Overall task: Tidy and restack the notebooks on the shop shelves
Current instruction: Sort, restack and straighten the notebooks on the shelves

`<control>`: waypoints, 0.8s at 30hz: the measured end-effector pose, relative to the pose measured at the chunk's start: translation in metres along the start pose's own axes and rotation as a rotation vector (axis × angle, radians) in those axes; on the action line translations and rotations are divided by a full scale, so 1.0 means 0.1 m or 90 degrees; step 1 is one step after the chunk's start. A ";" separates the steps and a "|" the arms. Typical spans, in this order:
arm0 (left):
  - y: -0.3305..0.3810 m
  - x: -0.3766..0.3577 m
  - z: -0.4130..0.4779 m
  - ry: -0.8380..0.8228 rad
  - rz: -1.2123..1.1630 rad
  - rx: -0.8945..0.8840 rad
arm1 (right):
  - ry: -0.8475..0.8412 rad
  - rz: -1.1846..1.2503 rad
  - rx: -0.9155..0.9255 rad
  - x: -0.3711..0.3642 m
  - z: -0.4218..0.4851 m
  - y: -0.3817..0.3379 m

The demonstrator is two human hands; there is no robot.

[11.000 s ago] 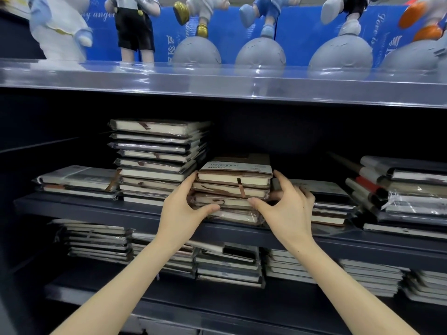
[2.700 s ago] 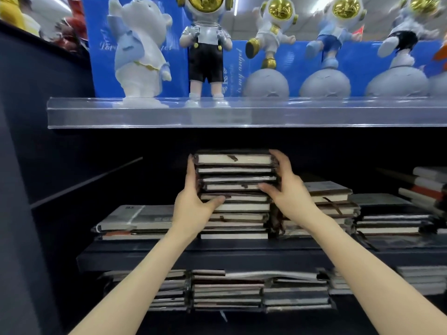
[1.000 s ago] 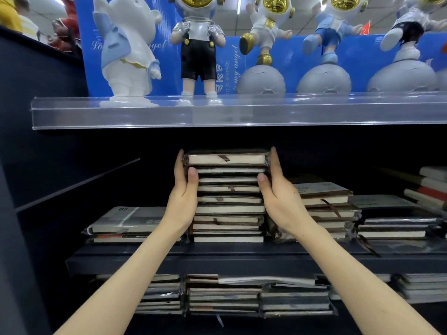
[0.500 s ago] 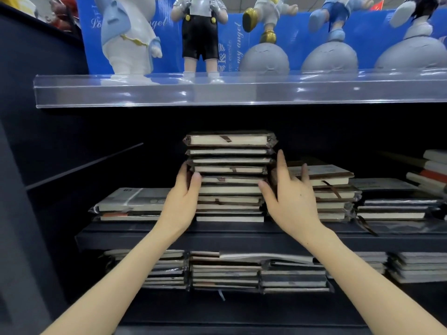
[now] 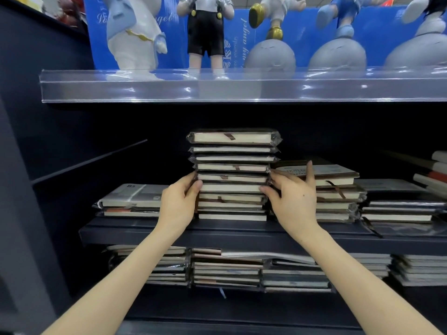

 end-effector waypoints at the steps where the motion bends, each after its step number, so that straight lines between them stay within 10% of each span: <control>1: 0.00 0.00 0.00 -0.002 0.008 -0.007 | 0.009 0.006 0.003 0.00 -0.01 0.00; 15: 0.07 0.15 -0.10 -0.064 0.013 -0.011 | -0.008 -0.019 -0.027 0.09 -0.10 -0.06; 24: -0.49 1.17 -0.33 -0.112 0.460 -0.079 | 0.111 0.130 0.124 0.24 -0.51 -0.74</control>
Point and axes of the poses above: each hand's wrist, its own z-axis towards the middle knuckle, its own x-axis out of the back of the hand, y = z × x, the point moved 2 cm from there along z, towards the middle knuckle, and after that the axes turned 12 degrees about -x, right-handed, at the moved point
